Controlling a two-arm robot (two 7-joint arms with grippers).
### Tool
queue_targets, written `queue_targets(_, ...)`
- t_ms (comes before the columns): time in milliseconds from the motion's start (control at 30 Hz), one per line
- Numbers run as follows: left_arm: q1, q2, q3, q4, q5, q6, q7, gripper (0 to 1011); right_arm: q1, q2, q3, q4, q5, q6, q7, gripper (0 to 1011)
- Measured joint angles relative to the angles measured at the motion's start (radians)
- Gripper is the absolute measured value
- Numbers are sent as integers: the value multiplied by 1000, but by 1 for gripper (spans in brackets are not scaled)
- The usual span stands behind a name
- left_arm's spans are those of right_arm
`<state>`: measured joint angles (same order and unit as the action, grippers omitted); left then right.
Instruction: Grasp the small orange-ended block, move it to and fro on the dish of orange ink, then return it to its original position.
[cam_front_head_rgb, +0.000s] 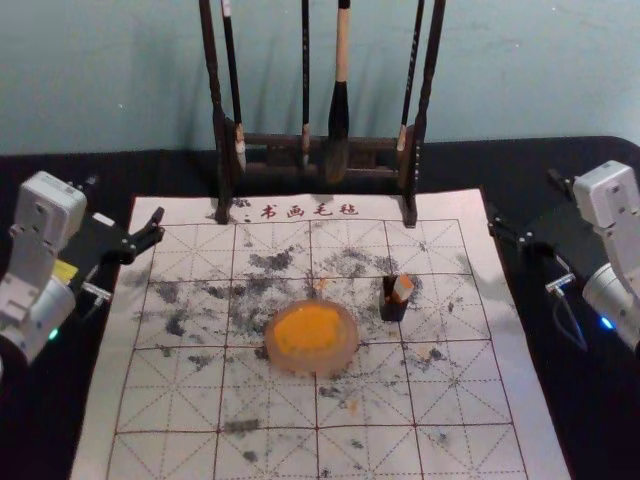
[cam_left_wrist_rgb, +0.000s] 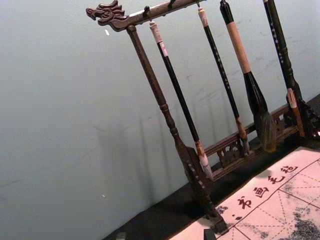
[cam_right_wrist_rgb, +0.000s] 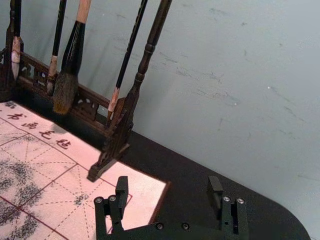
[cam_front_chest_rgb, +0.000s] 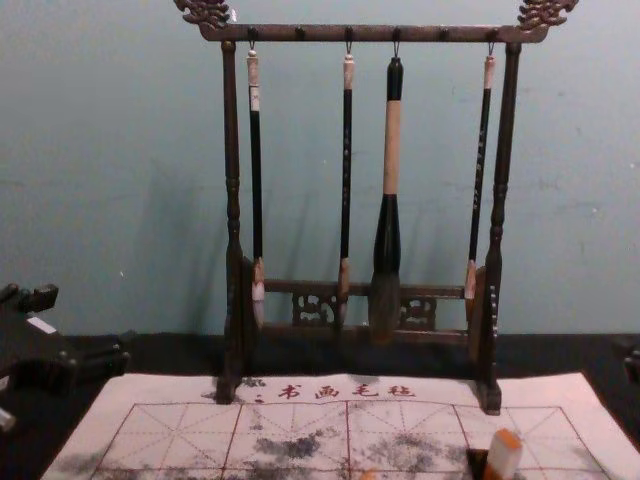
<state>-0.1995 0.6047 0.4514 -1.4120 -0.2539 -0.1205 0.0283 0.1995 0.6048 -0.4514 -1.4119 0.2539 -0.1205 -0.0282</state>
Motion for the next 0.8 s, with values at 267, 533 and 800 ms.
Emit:
queue_targets(267, 0, 0, 0, 0, 0, 0, 0, 1001, 0, 0, 0, 0, 0, 0, 0, 1002)
queue_targets(533, 0, 0, 0, 0, 0, 0, 0, 1001, 0, 0, 0, 0, 0, 0, 0, 1002)
queue_targets(800, 0, 0, 0, 0, 0, 0, 0, 1001, 0, 0, 0, 0, 0, 0, 0, 1002)
